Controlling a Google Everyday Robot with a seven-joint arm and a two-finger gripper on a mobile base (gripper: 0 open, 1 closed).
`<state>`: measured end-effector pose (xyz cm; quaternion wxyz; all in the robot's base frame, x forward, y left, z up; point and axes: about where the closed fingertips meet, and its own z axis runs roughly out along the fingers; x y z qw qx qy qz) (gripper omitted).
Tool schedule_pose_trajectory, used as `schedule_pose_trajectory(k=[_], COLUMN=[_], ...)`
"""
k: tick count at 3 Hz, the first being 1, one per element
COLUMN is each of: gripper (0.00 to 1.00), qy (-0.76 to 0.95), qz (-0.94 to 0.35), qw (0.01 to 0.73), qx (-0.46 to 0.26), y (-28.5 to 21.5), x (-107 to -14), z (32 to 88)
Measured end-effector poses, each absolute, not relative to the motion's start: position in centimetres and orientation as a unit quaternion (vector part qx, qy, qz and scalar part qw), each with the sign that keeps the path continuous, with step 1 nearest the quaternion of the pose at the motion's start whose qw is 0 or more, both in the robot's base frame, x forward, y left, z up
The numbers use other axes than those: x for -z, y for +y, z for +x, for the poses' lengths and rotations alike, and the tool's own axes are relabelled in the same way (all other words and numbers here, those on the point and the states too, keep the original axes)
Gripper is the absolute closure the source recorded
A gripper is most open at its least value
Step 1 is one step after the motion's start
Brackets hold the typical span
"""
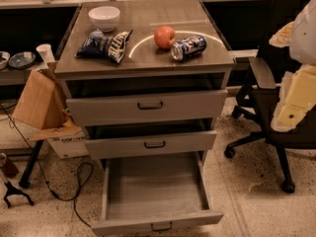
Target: Close bottom drawer
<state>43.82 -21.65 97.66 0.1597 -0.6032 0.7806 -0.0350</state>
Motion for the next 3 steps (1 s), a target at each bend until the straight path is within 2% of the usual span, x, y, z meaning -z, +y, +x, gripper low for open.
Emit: schedule_pose_trajectory(k=[2,3], gripper=[0.0,0.0], qy=[0.777,0.783], qz=[-0.606,-0.594], qw=[0.169,0.177], qx=[0.009,-0.045], y=[-20.7,-19.3], x=[-93.7,-86.4], z=[43.8,43.5])
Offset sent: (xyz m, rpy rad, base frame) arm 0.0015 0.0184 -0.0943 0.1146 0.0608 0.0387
